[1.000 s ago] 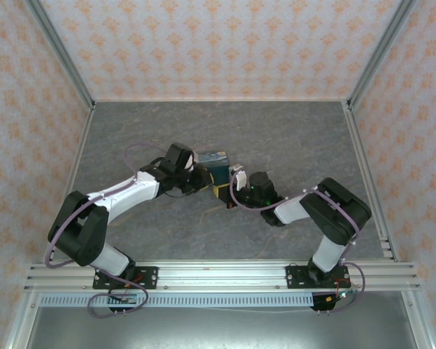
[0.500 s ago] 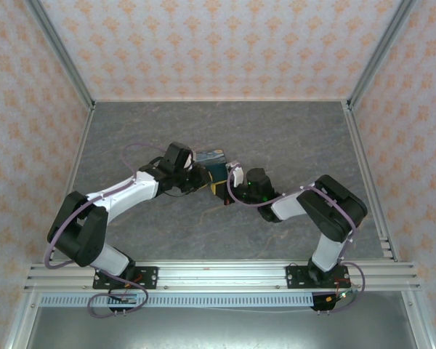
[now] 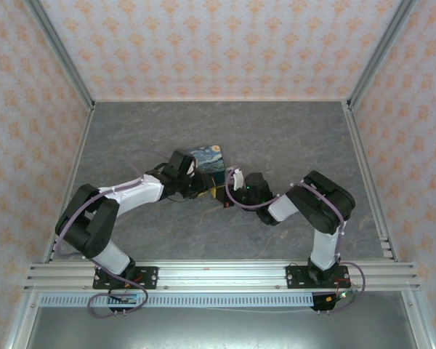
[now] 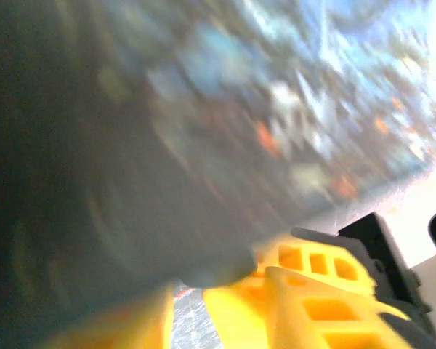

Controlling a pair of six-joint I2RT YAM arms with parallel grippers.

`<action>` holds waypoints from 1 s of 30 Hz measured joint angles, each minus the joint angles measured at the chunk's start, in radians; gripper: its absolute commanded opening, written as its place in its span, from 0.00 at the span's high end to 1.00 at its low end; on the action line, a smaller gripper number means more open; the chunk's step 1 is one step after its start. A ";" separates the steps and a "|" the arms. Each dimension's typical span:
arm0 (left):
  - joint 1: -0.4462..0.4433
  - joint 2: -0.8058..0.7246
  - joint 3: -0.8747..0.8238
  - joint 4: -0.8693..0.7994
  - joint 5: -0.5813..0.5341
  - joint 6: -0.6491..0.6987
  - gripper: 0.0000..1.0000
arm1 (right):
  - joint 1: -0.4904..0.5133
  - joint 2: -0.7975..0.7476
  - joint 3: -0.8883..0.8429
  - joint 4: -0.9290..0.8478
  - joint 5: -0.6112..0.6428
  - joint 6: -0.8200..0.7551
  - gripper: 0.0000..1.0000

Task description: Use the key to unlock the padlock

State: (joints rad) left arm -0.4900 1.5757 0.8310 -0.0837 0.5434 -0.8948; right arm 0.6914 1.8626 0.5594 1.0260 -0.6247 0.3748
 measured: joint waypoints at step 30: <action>0.069 -0.331 -0.349 0.335 -0.118 -0.292 0.43 | 0.006 0.099 0.048 0.149 -0.019 0.427 1.00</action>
State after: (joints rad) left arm -0.4206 1.2446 0.4820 0.2516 0.4255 -1.1870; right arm 0.6979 1.9617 0.6071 1.1748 -0.6434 0.8021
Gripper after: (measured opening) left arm 0.583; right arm 0.045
